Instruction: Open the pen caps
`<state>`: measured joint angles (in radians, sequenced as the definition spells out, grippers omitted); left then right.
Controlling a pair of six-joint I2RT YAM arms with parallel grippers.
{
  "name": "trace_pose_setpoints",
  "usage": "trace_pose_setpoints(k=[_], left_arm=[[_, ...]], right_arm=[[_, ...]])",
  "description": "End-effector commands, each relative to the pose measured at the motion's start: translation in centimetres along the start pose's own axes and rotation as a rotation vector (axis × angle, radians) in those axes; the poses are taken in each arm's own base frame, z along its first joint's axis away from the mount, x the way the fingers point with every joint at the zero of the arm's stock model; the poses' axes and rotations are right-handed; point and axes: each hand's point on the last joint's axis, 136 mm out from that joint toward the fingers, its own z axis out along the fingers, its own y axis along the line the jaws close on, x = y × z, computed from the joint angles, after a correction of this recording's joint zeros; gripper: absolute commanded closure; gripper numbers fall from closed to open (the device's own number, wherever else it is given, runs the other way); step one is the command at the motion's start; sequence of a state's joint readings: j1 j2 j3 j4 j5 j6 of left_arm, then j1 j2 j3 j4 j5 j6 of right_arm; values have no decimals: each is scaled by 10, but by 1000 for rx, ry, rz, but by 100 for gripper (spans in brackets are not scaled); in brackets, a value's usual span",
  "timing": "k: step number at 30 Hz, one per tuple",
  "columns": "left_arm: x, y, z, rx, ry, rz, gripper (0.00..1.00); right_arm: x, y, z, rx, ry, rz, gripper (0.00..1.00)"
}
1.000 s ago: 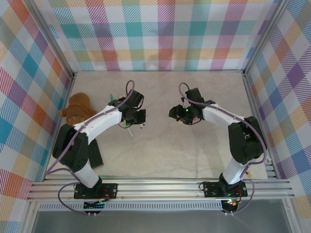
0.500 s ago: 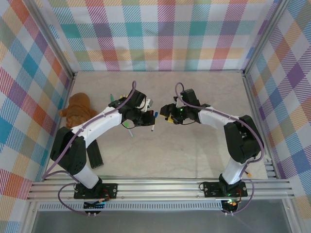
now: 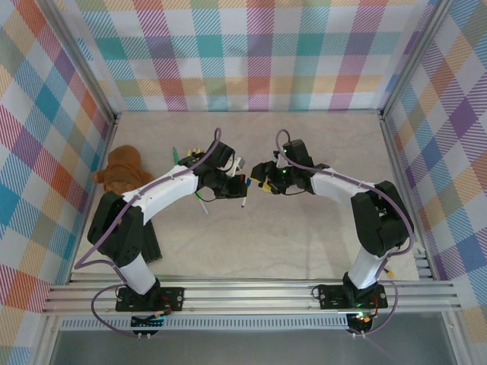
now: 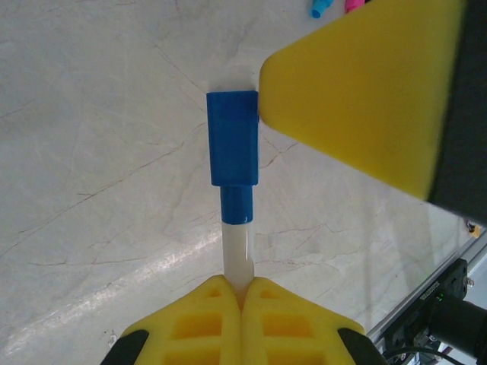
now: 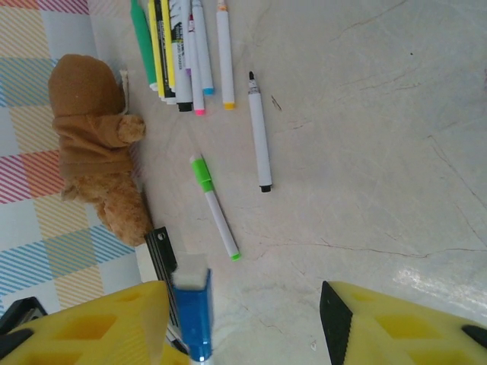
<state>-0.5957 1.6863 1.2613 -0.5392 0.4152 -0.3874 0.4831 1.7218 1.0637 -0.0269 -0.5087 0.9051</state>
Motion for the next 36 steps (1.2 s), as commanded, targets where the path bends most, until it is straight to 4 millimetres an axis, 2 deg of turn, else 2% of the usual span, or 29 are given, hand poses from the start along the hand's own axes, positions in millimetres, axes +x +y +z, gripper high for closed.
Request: trace_pose_setpoints(k=[1, 10, 15, 16, 17, 20, 23, 27, 30, 34, 35, 36], left_arm=[[-2, -15, 1, 40, 6, 42, 100], [-3, -20, 0, 38, 5, 62, 100], [-3, -22, 1, 37, 12, 69, 100], [-3, -21, 2, 32, 12, 67, 100], [-3, -21, 2, 30, 12, 68, 100], [-3, -18, 3, 15, 12, 67, 100], [-2, -12, 8, -2, 23, 56, 100], [1, -10, 20, -4, 40, 43, 85], [2, -13, 26, 0, 52, 46, 82], [4, -14, 32, -11, 63, 50, 82], [4, -12, 33, -16, 65, 48, 85], [4, -11, 32, -23, 66, 49, 93]], right_arm=[[-1, 21, -8, -38, -9, -39, 44], [6, 17, 4, -31, 40, -27, 45], [11, 24, 11, -52, 62, -39, 53], [12, 25, 13, -51, 65, -40, 57], [12, 26, 13, -54, 66, -44, 66], [13, 26, 14, -53, 72, -42, 99], [13, 26, 12, -50, 66, -41, 100], [15, 30, 12, -60, 66, -43, 100], [17, 33, 12, -61, 69, -50, 100], [19, 34, 13, -60, 71, -50, 100], [19, 34, 14, -62, 73, -51, 100], [19, 33, 14, -59, 71, -52, 100]])
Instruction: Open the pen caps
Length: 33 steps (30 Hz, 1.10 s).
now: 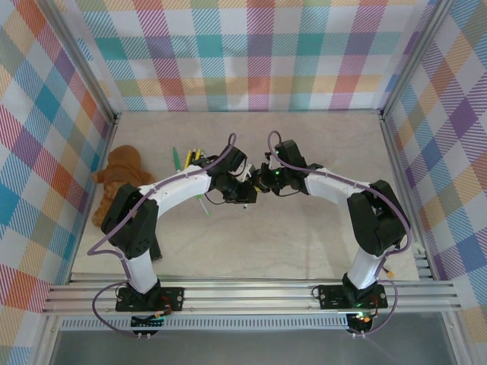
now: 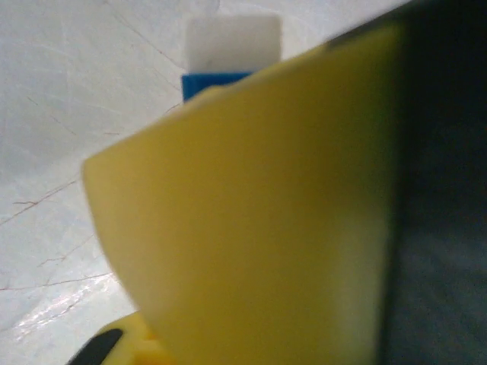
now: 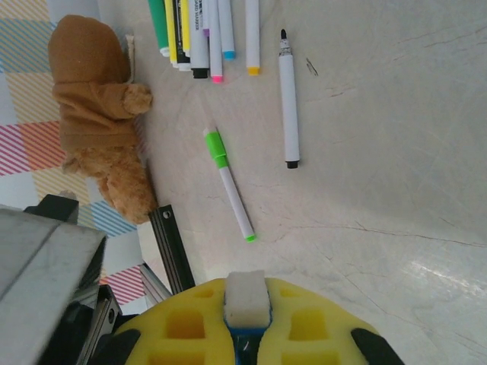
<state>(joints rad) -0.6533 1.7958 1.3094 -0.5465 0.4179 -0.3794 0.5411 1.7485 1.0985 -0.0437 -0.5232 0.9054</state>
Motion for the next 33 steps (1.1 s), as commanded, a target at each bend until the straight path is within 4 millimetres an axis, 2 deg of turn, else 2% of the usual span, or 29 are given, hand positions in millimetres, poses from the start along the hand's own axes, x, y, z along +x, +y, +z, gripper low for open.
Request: trace_pose_setpoints(k=[1, 5, 7, 8, 9, 11, 12, 13, 14, 16, 18, 21, 24, 28, 33], left_arm=[[-9, -4, -4, -14, -23, 20, 100], [-6, -8, -10, -3, -36, 33, 100], [16, -23, -15, 21, -15, 75, 100], [43, -38, -15, 45, 27, 118, 100], [79, -59, -17, 79, 84, 176, 100], [135, -78, -25, 66, 144, 257, 100], [151, -76, -32, 43, 151, 256, 100], [158, -72, -40, 42, 142, 245, 100], [154, -61, -50, 1, 102, 232, 100], [136, -37, -66, -56, 36, 183, 100], [103, -15, -78, -90, -43, 120, 100], [55, 7, -84, -126, -123, 62, 100], [13, 24, -75, -180, -134, 42, 100], [-30, 42, -49, -226, -99, 15, 100], [-69, 91, -24, -442, -63, -45, 100]], right_arm=[[-1, 19, -1, -44, 5, -26, 100], [-8, 8, -5, 19, -31, -22, 100], [-31, -10, -16, 93, -98, 7, 100], [-54, -25, -28, 143, -150, 40, 100], [-82, -44, -44, 174, -209, 91, 100], [-131, -72, -73, 158, -281, 195, 100], [-150, -81, -82, 158, -303, 220, 100], [-161, -84, -86, 167, -316, 224, 100], [-169, -82, -84, 162, -310, 217, 100], [-172, -74, -72, 145, -270, 203, 100], [-166, -74, -63, 165, -255, 184, 100], [-151, -81, -54, 187, -231, 179, 100], [-134, -92, -46, 240, -208, 170, 100], [-115, -103, -37, 325, -187, 139, 100], [-99, -116, -28, 476, -165, 55, 100]])
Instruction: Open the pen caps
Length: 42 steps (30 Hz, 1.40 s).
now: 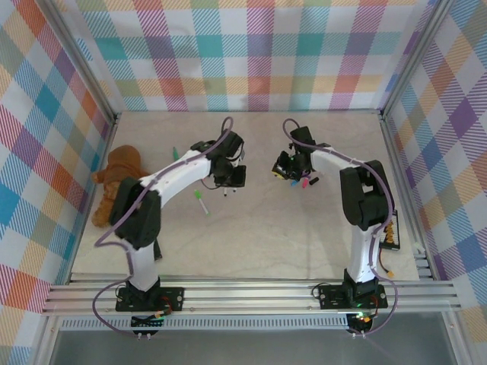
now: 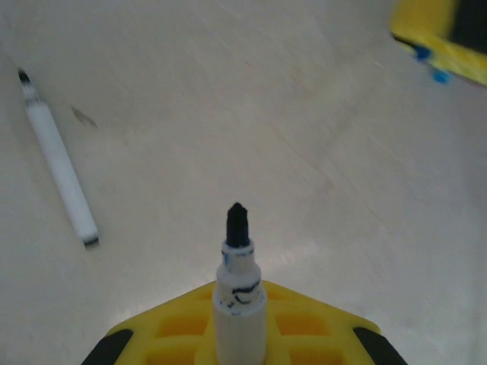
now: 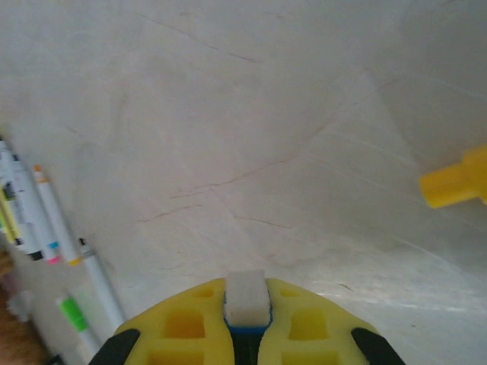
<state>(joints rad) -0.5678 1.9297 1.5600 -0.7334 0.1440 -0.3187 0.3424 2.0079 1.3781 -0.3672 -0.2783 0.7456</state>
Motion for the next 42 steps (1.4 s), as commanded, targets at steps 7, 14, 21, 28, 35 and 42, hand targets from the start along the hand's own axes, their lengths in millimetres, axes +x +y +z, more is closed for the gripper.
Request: trace_pose_setpoints(k=[7, 14, 21, 28, 35, 42], left_arm=[[-29, 76, 32, -290, 41, -60, 100], [-45, 96, 43, -318, 47, -95, 100], [-61, 106, 58, -361, 66, -95, 88], [-59, 113, 69, -382, 91, -91, 87], [-53, 121, 70, -423, 103, -93, 79], [-60, 118, 55, -422, 62, -93, 77]], right_arm=[[-6, -28, -5, 212, -62, -108, 100], [-7, -45, -7, 298, -69, -133, 100], [-6, -58, -9, 364, -69, -129, 91], [-4, -65, -17, 410, -74, -143, 84], [-4, -66, -20, 419, -81, -145, 72], [-3, -57, -30, 396, -96, -149, 71]])
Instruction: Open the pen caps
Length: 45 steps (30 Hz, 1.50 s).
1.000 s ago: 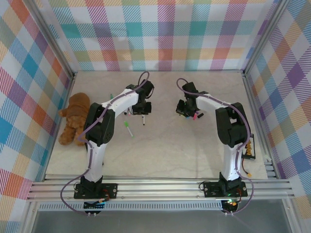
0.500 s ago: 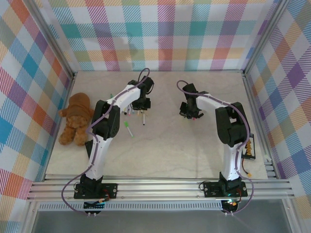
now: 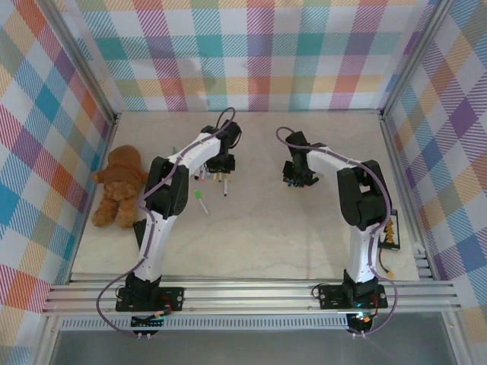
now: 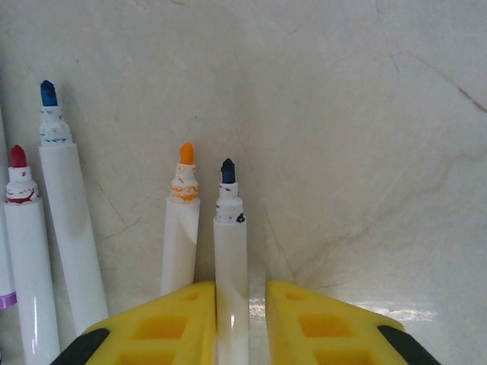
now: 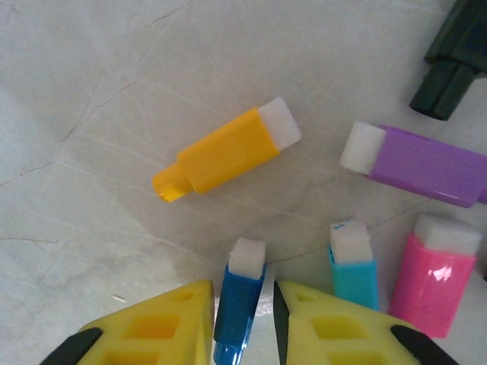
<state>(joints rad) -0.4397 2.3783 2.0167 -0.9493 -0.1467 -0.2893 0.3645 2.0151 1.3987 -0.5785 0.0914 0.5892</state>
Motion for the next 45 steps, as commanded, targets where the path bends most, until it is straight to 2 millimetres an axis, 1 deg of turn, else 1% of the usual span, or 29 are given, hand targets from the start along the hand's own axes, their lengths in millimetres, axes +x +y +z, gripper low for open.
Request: trace_pose_setpoints(k=[1, 2, 4, 6, 7, 10, 12, 14, 15, 16, 18, 20, 21, 23, 26, 30, 32, 38, 43, 45], left_arm=[[-1, 13, -16, -28, -16, -3, 77], [-5, 13, -24, -16, -43, -11, 77], [-14, 13, -43, 14, -127, -30, 77], [-20, 21, -66, 18, -232, -76, 77], [-19, 26, -74, 13, -266, -97, 77], [-3, 46, -95, 8, -349, -169, 77], [19, 60, -105, 3, -374, -205, 76], [45, 73, -107, -10, -366, -230, 73], [62, 81, -103, -31, -333, -235, 72], [75, 87, -100, -49, -305, -240, 72], [106, 91, -88, -45, -238, -241, 69], [128, 94, -79, -25, -201, -261, 66], [136, 93, -76, -7, -193, -272, 62], [144, 89, -74, 43, -200, -293, 55], [147, 87, -74, 81, -217, -325, 54], [142, 82, -79, 120, -242, -343, 53], [139, 77, -77, 129, -229, -340, 53], [135, 62, -50, 143, -174, -340, 53], [127, 52, -33, 152, -149, -336, 53], [126, 50, -25, 143, -128, -338, 54]], right_arm=[[-2, 6, -25, -17, -28, -11, 71], [-3, 8, -32, -30, -38, -13, 70], [-4, 17, -46, -80, -55, -25, 65], [-2, 26, -63, -119, -79, -45, 62], [0, 31, -70, -140, -87, -59, 61], [13, 42, -90, -188, -104, -95, 61], [24, 45, -100, -202, -110, -115, 61], [33, 45, -107, -215, -114, -126, 61], [38, 44, -110, -222, -118, -129, 61], [42, 45, -112, -227, -118, -134, 61], [50, 44, -114, -238, -116, -144, 61], [56, 44, -113, -239, -107, -154, 60], [57, 44, -112, -242, -107, -160, 60], [59, 45, -109, -244, -97, -162, 60], [61, 47, -104, -245, -85, -164, 60], [62, 50, -105, -251, -86, -168, 60], [63, 50, -104, -253, -84, -170, 60], [64, 53, -100, -260, -68, -170, 60], [64, 56, -103, -274, -67, -172, 60], [64, 56, -104, -276, -68, -177, 61]])
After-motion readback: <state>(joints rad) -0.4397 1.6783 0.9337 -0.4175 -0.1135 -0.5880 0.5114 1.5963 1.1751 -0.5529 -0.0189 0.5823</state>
